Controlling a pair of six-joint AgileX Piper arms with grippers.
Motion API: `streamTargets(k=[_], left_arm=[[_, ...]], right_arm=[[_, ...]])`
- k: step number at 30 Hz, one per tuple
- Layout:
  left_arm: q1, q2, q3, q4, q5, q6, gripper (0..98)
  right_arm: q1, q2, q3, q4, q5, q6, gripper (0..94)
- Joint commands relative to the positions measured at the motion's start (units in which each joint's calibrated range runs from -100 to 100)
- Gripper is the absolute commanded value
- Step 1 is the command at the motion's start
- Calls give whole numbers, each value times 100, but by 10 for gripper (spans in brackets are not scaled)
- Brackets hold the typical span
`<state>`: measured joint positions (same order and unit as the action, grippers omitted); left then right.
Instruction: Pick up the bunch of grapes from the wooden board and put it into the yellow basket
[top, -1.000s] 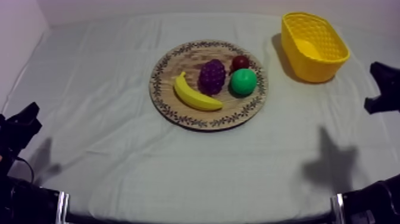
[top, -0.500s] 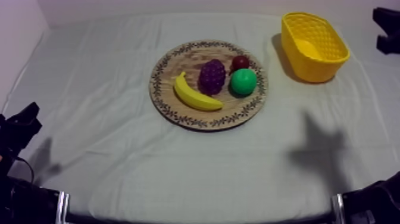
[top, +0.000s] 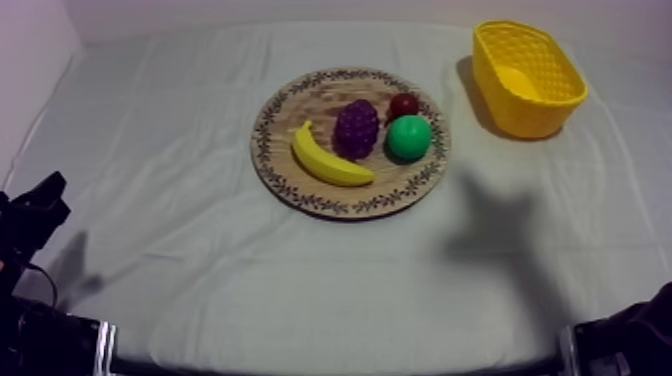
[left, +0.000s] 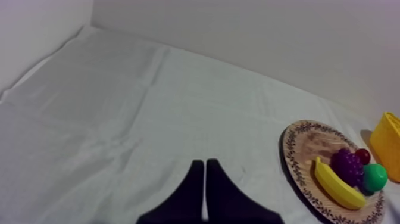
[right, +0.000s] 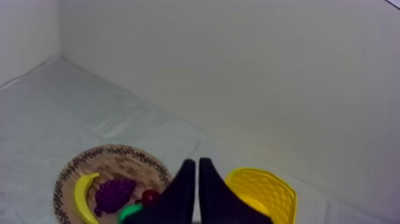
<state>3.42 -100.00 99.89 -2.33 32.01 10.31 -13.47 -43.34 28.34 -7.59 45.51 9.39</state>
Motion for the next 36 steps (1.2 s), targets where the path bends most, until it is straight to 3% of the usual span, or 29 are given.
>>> streamTargets(k=[1, 8, 21, 28, 36], left_arm=[[1, 0, 0, 1, 0, 2, 1], [1, 0, 0, 1, 0, 1, 1], [1, 0, 0, 1, 0, 2, 1], [1, 0, 0, 1, 0, 2, 1], [1, 0, 0, 1, 0, 2, 1]], right_arm=[[-41, 240, -516, -28, 160, -7, 5], [-220, 929, -1434, -22, 420, -136, 5], [-910, 2193, -2680, 580, 784, -794, 5], [-1334, 2857, -3300, 1072, 1088, -1302, 5], [-1520, 3666, -4193, 1297, 1637, -1656, 5]])
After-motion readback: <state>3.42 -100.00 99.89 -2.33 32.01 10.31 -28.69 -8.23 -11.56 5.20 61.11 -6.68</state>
